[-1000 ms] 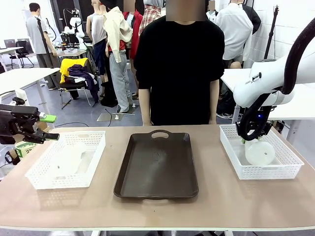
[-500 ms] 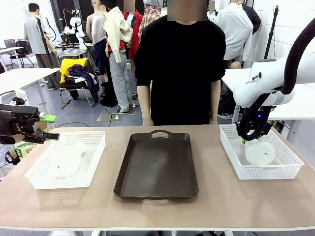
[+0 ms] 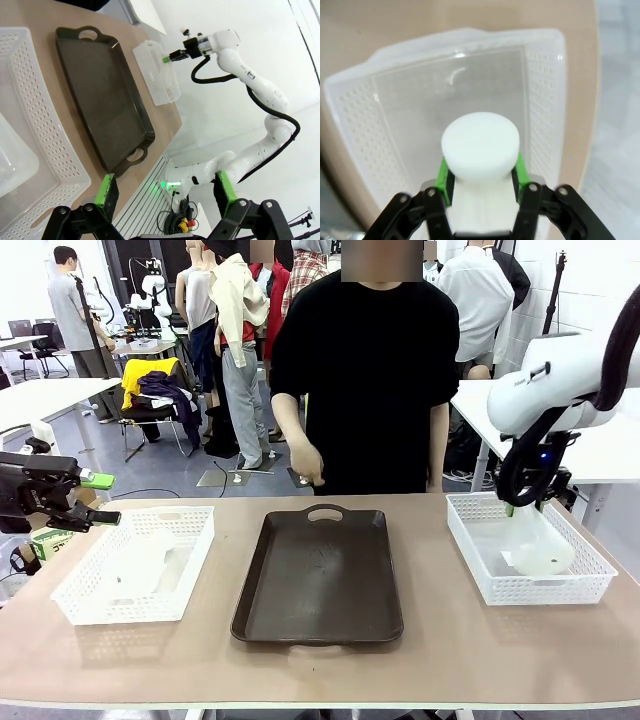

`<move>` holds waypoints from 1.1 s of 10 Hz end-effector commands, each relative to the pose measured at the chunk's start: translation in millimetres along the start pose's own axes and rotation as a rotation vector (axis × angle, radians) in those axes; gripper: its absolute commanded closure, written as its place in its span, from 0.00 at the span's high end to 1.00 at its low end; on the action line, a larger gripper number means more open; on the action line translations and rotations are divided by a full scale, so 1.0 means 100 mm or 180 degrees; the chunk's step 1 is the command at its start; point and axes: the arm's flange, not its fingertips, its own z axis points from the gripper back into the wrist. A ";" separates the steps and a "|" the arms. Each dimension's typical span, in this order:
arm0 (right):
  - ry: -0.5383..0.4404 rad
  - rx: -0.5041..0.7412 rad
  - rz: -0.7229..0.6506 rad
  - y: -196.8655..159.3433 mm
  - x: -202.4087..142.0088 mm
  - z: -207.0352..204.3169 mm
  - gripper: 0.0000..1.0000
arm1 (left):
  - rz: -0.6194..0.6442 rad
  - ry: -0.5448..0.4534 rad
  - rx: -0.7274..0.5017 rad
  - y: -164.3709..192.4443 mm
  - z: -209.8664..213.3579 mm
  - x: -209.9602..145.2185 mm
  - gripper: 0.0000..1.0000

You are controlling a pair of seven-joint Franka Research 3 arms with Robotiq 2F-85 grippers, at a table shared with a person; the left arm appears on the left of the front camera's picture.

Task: Prepare the laboratory tools.
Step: While moving the picked Big flask to the Handle tray indicated by the person, stop as directed by the person.

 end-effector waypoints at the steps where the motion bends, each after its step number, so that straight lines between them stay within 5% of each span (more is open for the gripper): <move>1: -0.0016 -0.0044 0.0048 -0.10 -0.06 0.20 0.00 | -0.0023 -0.0057 -0.0072 -0.01 0.01 0.01 1.00; 7: -0.0323 -0.0018 0.0054 -0.16 -0.29 0.62 0.00 | -0.0023 -0.0057 -0.0072 -0.01 0.01 0.01 1.00; 11: -0.0205 0.0011 0.0013 -0.13 -0.15 0.58 0.00 | -0.0023 -0.0057 -0.0072 -0.01 0.01 0.01 1.00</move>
